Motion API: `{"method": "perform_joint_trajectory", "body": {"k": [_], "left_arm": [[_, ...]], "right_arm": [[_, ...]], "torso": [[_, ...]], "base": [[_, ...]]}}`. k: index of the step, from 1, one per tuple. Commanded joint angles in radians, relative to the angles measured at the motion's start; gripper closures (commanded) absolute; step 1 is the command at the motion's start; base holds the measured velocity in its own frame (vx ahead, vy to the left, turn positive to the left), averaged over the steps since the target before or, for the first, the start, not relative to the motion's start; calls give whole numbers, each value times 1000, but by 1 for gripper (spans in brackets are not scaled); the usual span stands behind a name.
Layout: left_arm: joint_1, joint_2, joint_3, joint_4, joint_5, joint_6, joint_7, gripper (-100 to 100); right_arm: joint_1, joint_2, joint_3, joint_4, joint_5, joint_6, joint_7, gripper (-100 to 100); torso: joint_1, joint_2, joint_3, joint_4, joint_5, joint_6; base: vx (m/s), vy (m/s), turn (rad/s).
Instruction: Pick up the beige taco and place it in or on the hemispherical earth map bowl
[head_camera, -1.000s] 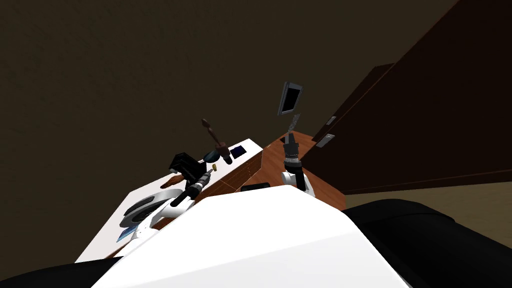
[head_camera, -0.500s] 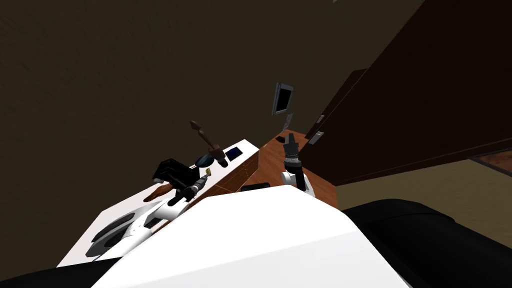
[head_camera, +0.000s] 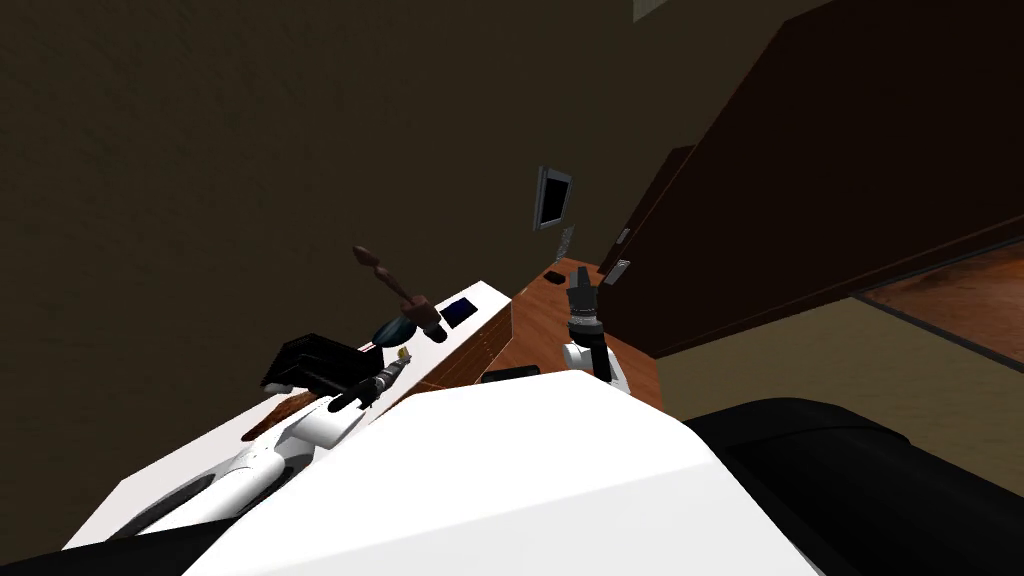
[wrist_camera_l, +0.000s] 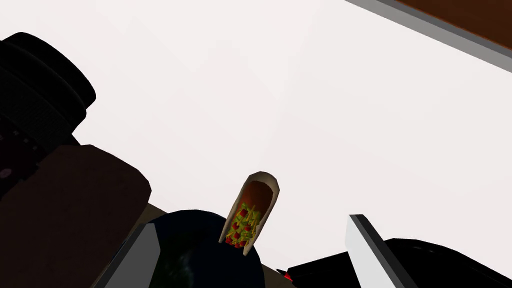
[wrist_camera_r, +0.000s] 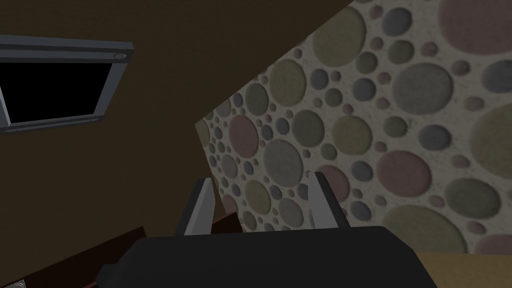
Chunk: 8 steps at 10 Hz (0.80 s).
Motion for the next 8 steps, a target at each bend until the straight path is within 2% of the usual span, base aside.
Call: {"method": "perform_joint_trajectory", "body": {"k": [1,4,5,8], "left_arm": [[-10,23,-30,21,4,5,5,-100],[-47,108,-132,82,0,28,23,-100],[-47,108,-135,82,0,28,23,-100],[-78,174,-227,126,-12,38,39,-100]], "right_arm": [[0,0,0,0,0,0,0,0],[0,0,0,0,0,0,0,0],[0,0,0,0,0,0,0,0],[0,0,0,0,0,0,0,0]], "torso": [[0,0,0,0,0,0],[0,0,0,0,0,0],[0,0,0,0,0,-1],[0,0,0,0,0,0]], "base": [[30,-17,-100],[34,-16,-170],[29,-5,-50],[35,-11,-131]]}}
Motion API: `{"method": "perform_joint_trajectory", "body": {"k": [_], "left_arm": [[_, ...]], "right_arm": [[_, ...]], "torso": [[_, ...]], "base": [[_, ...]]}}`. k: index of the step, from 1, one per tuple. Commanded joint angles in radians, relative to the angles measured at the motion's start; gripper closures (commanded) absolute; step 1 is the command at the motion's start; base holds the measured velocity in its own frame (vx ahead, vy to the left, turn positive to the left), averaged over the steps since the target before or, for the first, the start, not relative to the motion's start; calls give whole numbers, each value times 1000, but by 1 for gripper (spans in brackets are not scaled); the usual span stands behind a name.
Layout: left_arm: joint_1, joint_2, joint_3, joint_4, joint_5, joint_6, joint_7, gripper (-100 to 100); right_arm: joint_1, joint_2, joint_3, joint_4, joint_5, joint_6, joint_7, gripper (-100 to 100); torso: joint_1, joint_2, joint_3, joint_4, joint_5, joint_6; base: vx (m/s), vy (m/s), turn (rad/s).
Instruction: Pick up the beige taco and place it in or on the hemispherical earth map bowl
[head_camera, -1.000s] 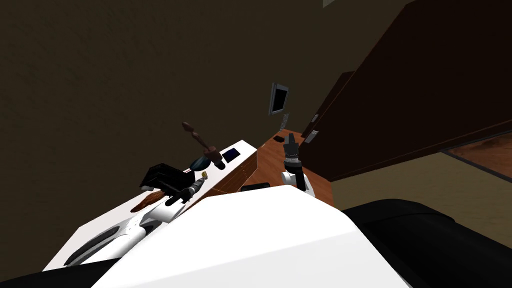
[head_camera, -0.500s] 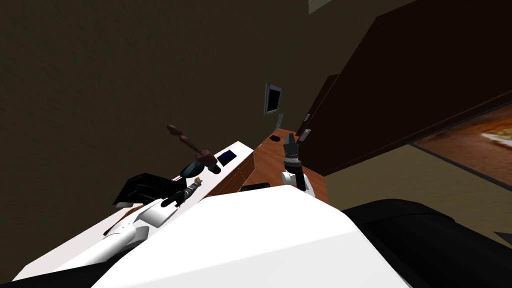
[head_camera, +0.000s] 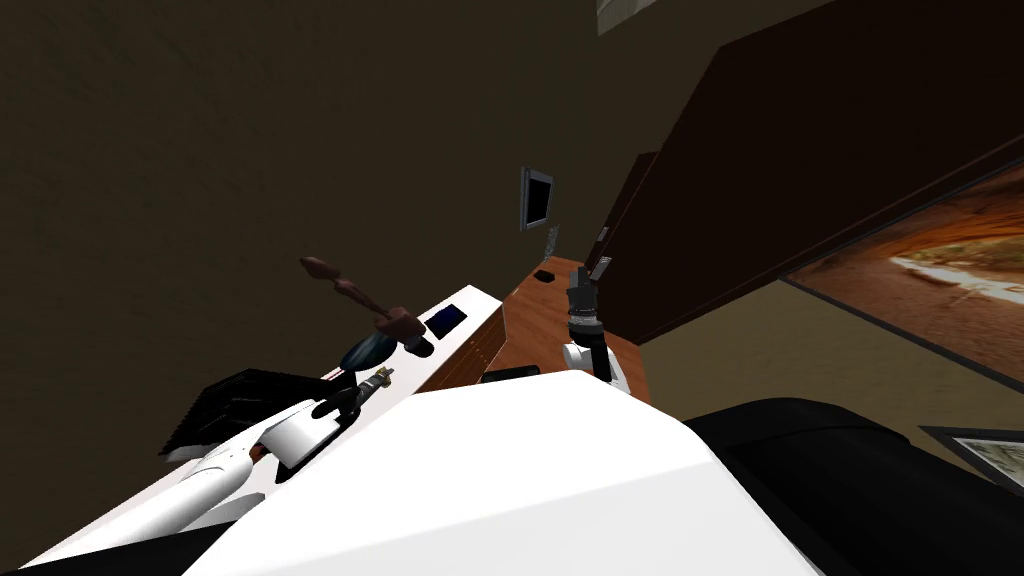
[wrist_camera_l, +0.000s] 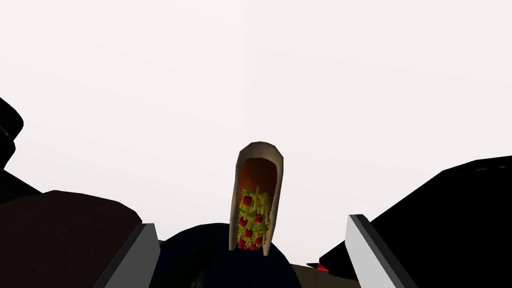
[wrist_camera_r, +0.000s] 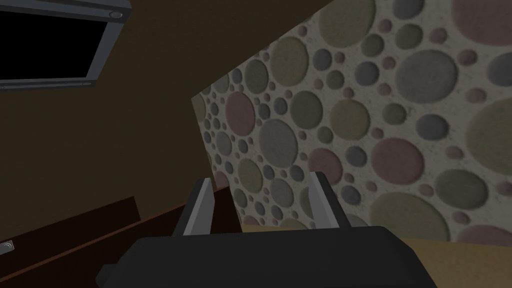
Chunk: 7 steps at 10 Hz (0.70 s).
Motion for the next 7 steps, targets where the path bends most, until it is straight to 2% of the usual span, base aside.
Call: {"method": "perform_joint_trajectory", "body": {"k": [1,5,6,7], "left_arm": [[-14,27,-47,27,-7,-7,8,-100],[-39,68,-118,49,-22,-8,21,-100],[-31,64,-105,43,-21,-7,20,-100],[-32,64,-107,44,-22,-7,21,0]], "right_arm": [[0,0,0,0,0,0,0,0],[0,0,0,0,0,0,0,0],[0,0,0,0,0,0,0,0],[0,0,0,0,0,0,0,0]], "torso": [[0,0,0,0,0,0],[0,1,1,0,0,0],[0,1,1,0,0,0],[0,2,1,0,0,-1]], "base": [[43,-8,-95],[30,-4,-71],[9,0,-6],[0,0,0]]}}
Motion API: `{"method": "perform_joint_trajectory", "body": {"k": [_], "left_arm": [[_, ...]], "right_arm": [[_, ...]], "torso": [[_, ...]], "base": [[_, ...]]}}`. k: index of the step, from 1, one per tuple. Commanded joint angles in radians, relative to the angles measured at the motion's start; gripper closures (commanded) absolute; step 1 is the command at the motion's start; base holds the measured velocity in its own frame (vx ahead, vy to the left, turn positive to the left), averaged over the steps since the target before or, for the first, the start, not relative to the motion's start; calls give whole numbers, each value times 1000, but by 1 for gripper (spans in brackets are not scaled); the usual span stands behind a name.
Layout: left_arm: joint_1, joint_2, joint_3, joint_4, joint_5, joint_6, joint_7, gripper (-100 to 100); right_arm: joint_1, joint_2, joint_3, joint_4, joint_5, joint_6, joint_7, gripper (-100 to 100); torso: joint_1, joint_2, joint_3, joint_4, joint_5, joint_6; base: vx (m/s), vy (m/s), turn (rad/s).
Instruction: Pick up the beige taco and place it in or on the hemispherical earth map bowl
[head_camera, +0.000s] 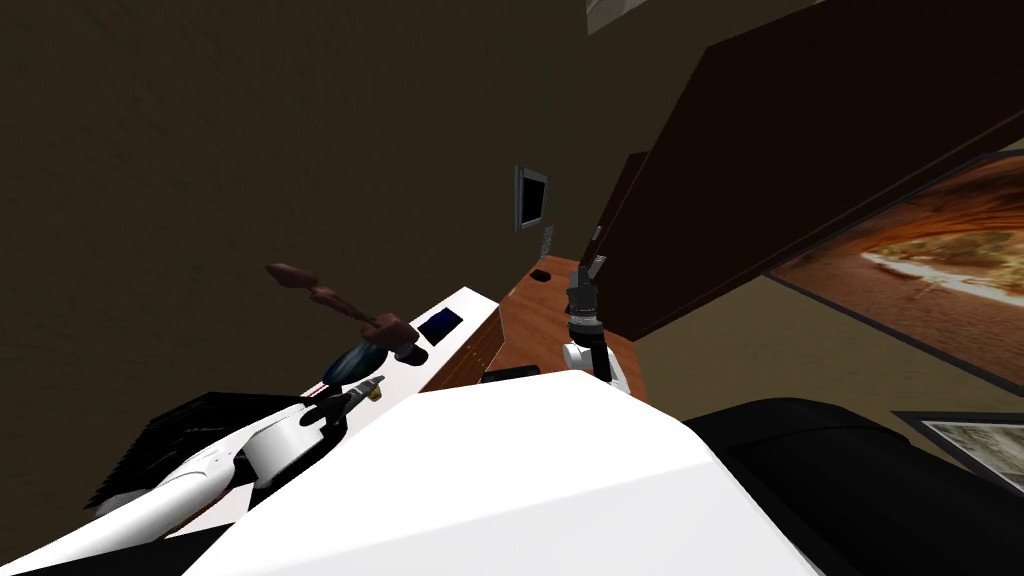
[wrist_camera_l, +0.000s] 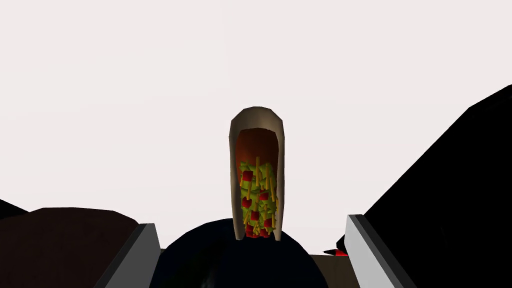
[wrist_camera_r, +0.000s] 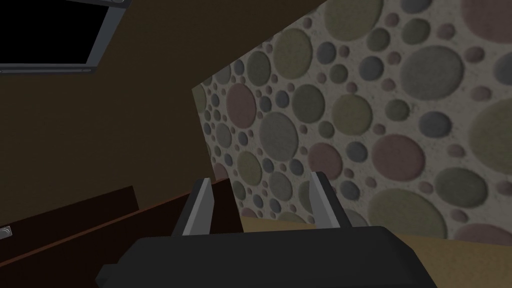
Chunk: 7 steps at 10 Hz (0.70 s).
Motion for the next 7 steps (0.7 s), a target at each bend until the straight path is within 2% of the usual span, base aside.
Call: {"method": "perform_joint_trajectory", "body": {"k": [1,2,4,5,6,7], "left_arm": [[-3,-32,6,28,-12,-5,-9,-100],[-4,-40,8,36,-16,-6,-12,-100],[-7,-80,16,71,-31,-11,-23,-100],[-7,-69,13,62,-26,-10,-20,-100],[-7,-70,14,64,-27,-11,-21,100],[-7,-70,14,64,-27,-11,-21,100]], "right_arm": [[0,0,0,0,0,0,0,0],[0,0,0,0,0,0,0,0],[0,0,0,0,0,0,0,0],[0,0,0,0,0,0,0,0],[0,0,0,0,0,0,0,0],[0,0,0,0,0,0,0,0]], "torso": [[0,0,0,0,0,0],[2,-1,0,0,0,0],[3,-1,-1,0,1,0],[3,-2,-1,0,1,0],[2,-1,-1,0,0,0],[1,0,0,0,0,0]], "base": [[19,28,-43],[22,37,-35],[26,40,-39],[15,20,-9],[0,0,0],[0,0,0]]}}
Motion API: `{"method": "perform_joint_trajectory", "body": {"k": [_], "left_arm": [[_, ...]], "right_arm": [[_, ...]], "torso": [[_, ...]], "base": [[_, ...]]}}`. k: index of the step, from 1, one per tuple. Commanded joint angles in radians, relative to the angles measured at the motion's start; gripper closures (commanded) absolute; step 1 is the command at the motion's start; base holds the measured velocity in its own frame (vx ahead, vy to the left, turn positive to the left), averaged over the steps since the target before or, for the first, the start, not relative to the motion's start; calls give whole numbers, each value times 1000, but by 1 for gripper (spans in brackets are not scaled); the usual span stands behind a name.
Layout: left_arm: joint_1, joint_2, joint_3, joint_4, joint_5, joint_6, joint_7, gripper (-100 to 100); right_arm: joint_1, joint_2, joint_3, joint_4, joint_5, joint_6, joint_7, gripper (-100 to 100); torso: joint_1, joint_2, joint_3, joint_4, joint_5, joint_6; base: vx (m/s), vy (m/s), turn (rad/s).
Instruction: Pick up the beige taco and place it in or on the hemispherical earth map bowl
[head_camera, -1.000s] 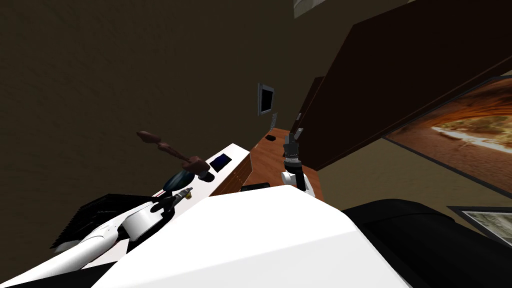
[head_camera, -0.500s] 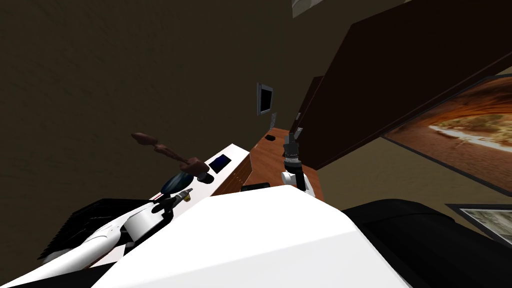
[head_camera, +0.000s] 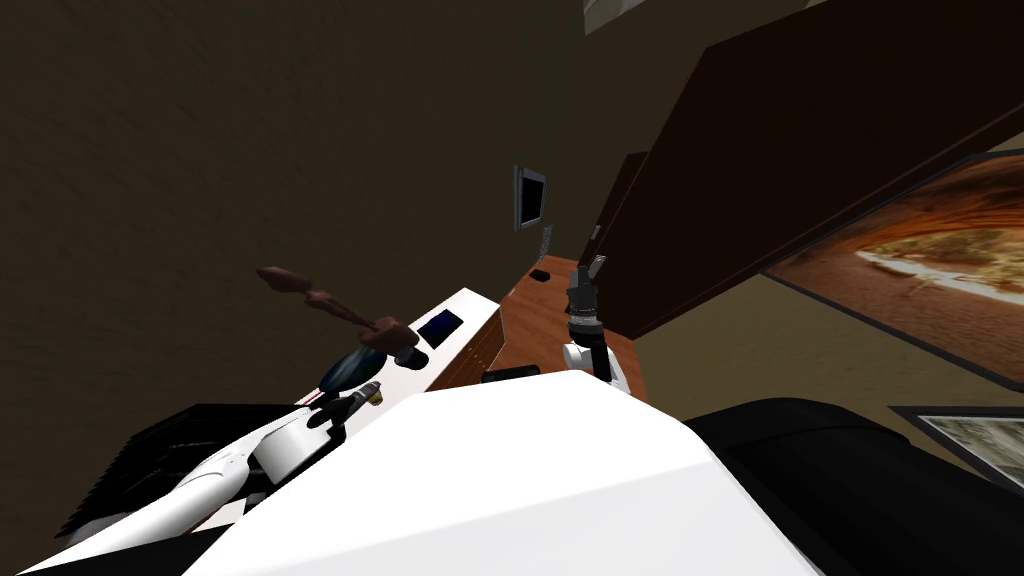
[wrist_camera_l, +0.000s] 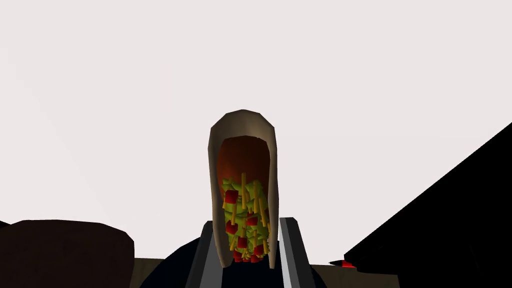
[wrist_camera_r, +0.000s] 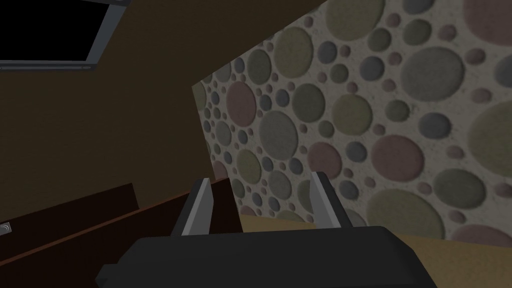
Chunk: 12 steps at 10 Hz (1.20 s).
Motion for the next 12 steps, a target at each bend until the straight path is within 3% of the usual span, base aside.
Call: {"method": "perform_joint_trajectory", "body": {"k": [1,3,4,5,7,8,9,10,12], "left_arm": [[0,0,0,0,0,0,0,100],[0,0,0,0,0,0,0,100],[0,0,0,0,0,-1,0,0],[3,30,-5,-29,11,4,10,100],[6,70,-13,-64,27,10,21,100],[7,57,-8,-57,20,10,17,100],[7,59,-8,-59,21,12,19,0],[-6,90,-29,-77,27,15,15,100],[-25,140,-61,-105,39,20,10,100]], "right_arm": [[0,0,0,0,0,0,0,0],[0,0,0,0,0,0,0,0],[0,0,0,0,0,0,0,0],[0,0,0,0,0,0,0,0],[0,0,0,0,0,0,0,0],[0,0,0,0,0,0,0,0],[0,0,0,0,0,0,0,0],[0,0,0,0,0,0,0,0],[0,0,0,0,0,0,0,0]], "torso": [[0,0,0,0,0,0],[0,0,0,0,0,0],[0,0,0,0,0,0],[0,0,0,0,0,0],[-4,2,1,0,-1,-1],[-5,3,2,0,-1,-1],[-3,2,1,0,-1,-1],[-1,1,1,0,-1,-1],[-2,1,1,0,-1,-1]], "base": [[0,0,0],[0,0,0],[0,0,0],[-14,-27,47],[-32,-55,54],[-16,-26,14],[-3,-6,0],[-8,-10,67],[-15,-13,58]]}}
